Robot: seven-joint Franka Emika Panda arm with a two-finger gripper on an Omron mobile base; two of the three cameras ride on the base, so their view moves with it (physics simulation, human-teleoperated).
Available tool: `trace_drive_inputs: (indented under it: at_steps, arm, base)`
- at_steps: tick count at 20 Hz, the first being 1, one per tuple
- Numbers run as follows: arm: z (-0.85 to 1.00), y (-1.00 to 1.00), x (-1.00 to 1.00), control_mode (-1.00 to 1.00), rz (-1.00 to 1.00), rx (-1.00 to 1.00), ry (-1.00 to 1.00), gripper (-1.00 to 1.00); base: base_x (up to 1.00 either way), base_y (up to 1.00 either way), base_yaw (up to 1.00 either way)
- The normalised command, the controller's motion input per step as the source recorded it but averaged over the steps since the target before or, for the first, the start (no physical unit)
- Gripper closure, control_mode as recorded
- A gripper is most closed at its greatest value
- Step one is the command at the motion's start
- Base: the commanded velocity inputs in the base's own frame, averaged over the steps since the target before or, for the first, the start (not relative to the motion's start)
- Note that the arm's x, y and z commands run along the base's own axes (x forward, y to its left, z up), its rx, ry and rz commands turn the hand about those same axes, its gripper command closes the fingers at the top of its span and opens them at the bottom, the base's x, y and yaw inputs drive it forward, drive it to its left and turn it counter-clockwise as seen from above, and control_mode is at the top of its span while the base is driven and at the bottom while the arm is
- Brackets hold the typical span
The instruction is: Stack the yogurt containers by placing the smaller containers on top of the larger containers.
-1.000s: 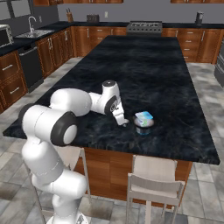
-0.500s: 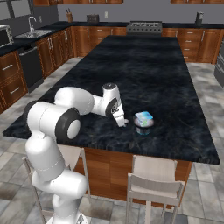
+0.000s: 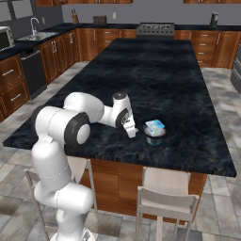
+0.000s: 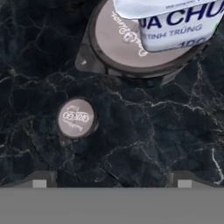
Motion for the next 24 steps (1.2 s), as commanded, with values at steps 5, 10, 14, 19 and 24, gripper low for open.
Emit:
trace_drive_inputs:
  at_steps: [5,10,14,19,24]
  arm:
    - [-0.11,-0.1,0.18,-1.0,-0.02,0.0,0.0,-1.0]
    - [-0.09,-0.07,0.21,-1.0,-0.02,0.0,0.0,-1.0]
    - [-0.08,-0.06,0.22,-1.0,-0.02,0.0,0.0,-1.0]
    - [-0.09,-0.06,0.22,-1.0,-0.02,0.0,0.0,-1.0]
    - [-0.09,-0.06,0.21,-1.0,-0.02,0.0,0.0,-1.0]
  base:
    - [0.0,0.0,0.0]
    - [0.0,0.0,0.0]
    - [0.0,0.0,0.0]
    - [0.0,0.0,0.0]
    - [0.0,0.0,0.0]
